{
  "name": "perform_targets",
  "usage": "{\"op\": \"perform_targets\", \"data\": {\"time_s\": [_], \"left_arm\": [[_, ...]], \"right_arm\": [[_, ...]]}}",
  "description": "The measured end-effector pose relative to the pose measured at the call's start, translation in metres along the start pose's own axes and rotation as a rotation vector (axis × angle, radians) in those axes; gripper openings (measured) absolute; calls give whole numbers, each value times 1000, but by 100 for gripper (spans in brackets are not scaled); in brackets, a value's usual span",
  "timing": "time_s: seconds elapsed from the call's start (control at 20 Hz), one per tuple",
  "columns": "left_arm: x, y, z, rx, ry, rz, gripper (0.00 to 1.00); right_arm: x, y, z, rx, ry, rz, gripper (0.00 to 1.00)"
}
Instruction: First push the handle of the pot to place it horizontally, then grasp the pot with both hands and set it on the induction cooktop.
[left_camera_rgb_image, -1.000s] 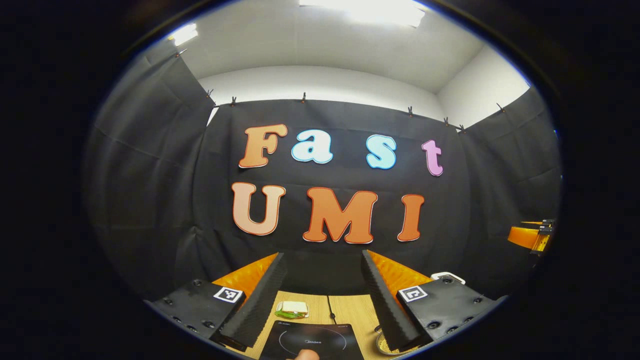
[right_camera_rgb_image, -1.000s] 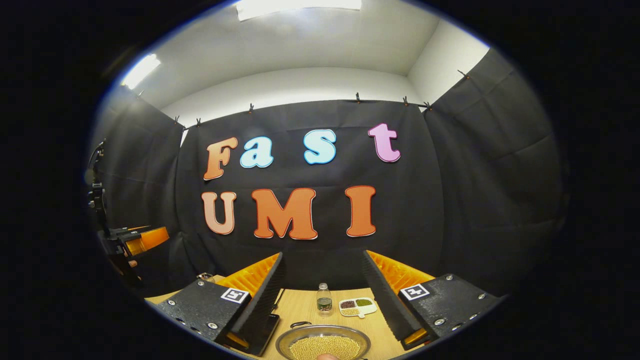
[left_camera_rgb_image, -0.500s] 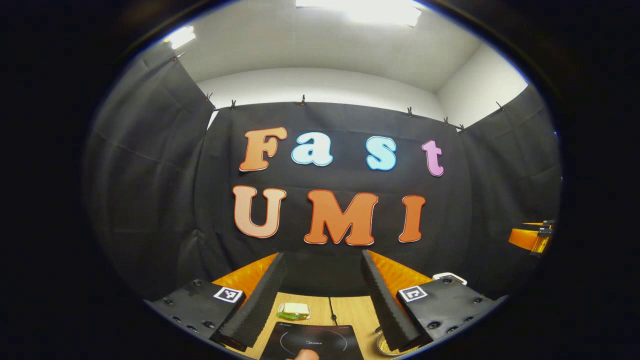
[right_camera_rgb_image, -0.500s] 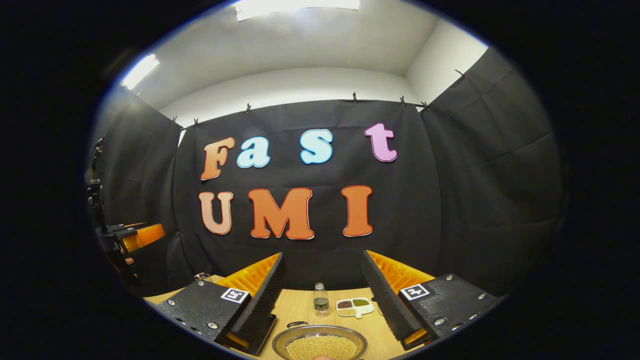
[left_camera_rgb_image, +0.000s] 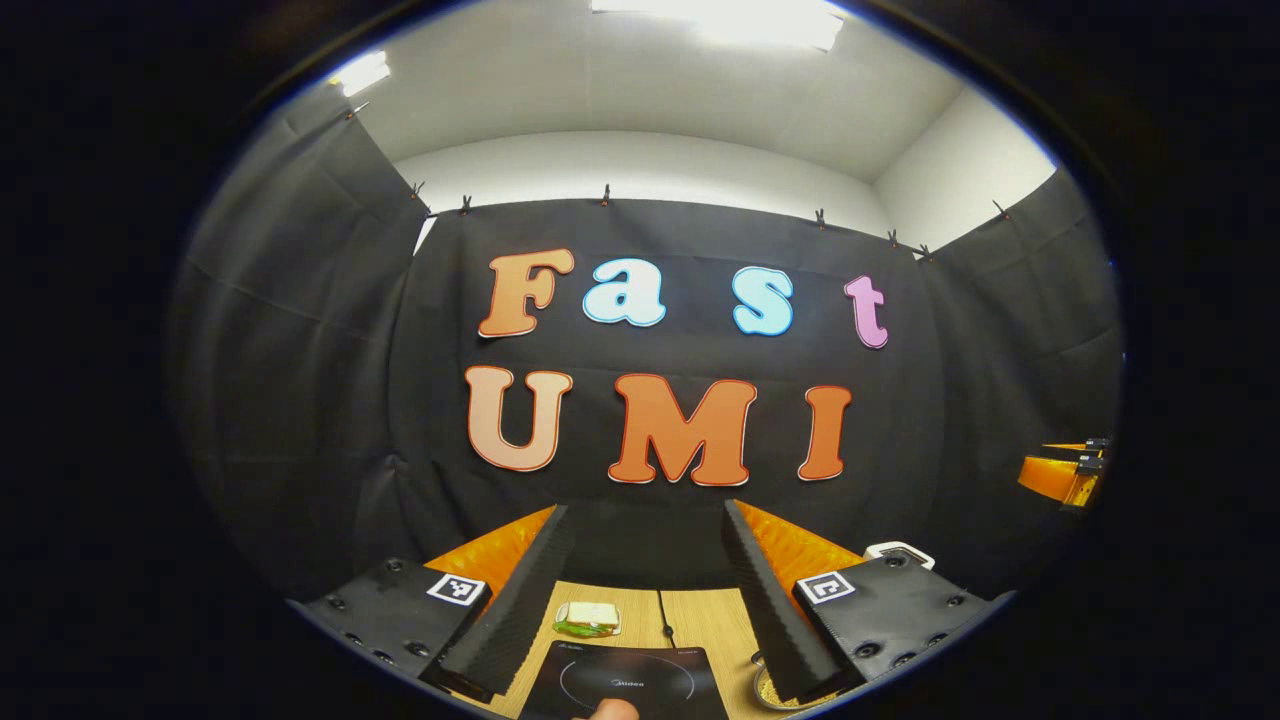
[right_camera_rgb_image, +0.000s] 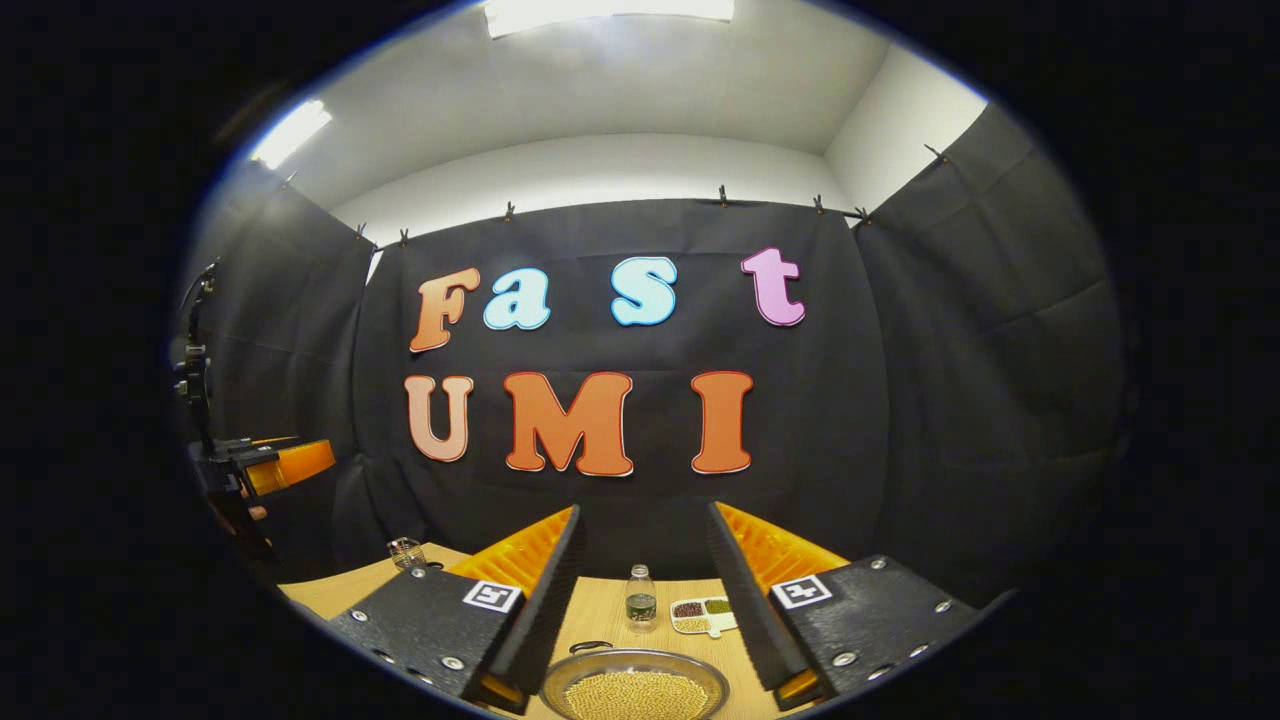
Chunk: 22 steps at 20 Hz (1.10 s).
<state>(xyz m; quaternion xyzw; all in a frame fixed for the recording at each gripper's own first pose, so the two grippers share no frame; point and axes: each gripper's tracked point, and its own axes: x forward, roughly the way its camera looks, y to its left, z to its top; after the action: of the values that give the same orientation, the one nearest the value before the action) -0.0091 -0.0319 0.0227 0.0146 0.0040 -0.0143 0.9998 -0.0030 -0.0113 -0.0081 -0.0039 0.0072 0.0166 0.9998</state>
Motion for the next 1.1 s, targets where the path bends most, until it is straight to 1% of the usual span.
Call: {"op": "perform_targets", "data": {"time_s": [0.05, 0.1, 0.2, 0.25, 0.3, 0.35, 0.45, 0.5, 0.6, 0.85, 1.1], "left_arm": [[0, 2, 0, 2, 1, 2, 97], [1, 2, -1, 4, 2, 5, 98], [0, 4, -1, 8, 3, 8, 97], [-1, 4, -1, 8, 4, 9, 97], [-1, 4, -1, 7, 2, 9, 97], [-1, 6, -1, 5, 1, 11, 97], [-2, 7, -1, 1, -1, 15, 99], [-2, 8, -1, -2, 0, 16, 99], [0, 9, -3, -6, 3, 18, 97], [0, 13, -6, 1, 9, 25, 98], [-3, 16, -6, 5, 1, 29, 97]], "right_arm": [[1, 2, -3, 4, 4, 7, 68], [0, 5, -4, 9, 6, 19, 65], [1, 6, -6, 13, 10, 28, 51], [1, 6, -7, 11, 10, 25, 42], [2, 3, -9, 5, 11, 16, 36], [3, 2, -11, -2, 11, 5, 26], [2, 1, -16, -20, 21, -7, 16], [2, 2, -20, -26, 28, -9, 8], [2, 5, -26, -26, 32, -10, 0], [1, 7, -52, -59, 67, -21, 0], [-3, 5, -85, -37, 127, -28, 0]]}}
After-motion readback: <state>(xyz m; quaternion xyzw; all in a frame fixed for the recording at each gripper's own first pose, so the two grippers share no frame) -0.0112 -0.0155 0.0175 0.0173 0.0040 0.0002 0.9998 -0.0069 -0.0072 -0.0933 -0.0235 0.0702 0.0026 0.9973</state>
